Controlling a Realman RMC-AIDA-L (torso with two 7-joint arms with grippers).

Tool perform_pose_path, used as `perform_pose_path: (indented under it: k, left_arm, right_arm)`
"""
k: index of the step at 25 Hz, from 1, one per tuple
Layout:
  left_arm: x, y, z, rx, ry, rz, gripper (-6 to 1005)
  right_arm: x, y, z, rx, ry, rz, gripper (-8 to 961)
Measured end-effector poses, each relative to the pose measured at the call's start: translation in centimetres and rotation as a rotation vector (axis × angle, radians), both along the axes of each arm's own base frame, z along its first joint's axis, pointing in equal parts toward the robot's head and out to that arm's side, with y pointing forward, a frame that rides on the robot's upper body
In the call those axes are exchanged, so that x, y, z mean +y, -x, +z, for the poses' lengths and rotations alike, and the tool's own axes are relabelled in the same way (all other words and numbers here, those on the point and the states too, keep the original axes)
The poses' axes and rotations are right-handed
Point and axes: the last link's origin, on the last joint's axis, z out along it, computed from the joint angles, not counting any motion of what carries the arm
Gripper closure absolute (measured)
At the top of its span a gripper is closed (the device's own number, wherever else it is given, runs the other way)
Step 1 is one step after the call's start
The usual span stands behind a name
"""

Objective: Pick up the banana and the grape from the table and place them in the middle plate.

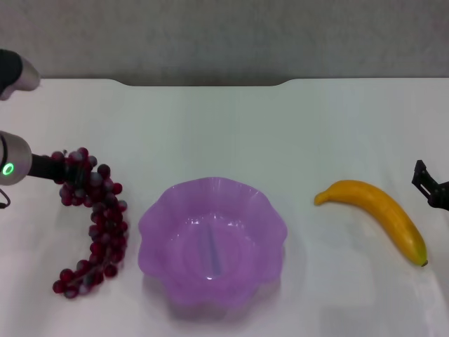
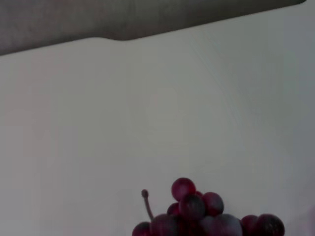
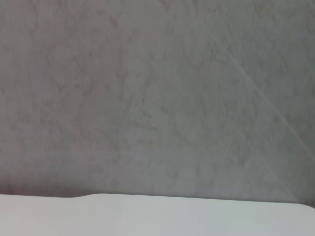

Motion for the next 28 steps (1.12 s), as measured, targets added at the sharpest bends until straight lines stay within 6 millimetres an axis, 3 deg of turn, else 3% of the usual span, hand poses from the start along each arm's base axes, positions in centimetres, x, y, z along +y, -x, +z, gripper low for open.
perform_pose_path:
  k: [18,28]
  left_arm:
    - [-0.9,-2.8,3.1,-0.102,0.044,-0.049,761]
    - [-1.5,-7.7,4.4,-0.066,0.112,-0.149,768]
  right_arm:
    - [0.2,0.2,0.0,0.0,0.0,0.007,62]
    - [0.2,0.2,0.0,0.0,0.0,0.007,62]
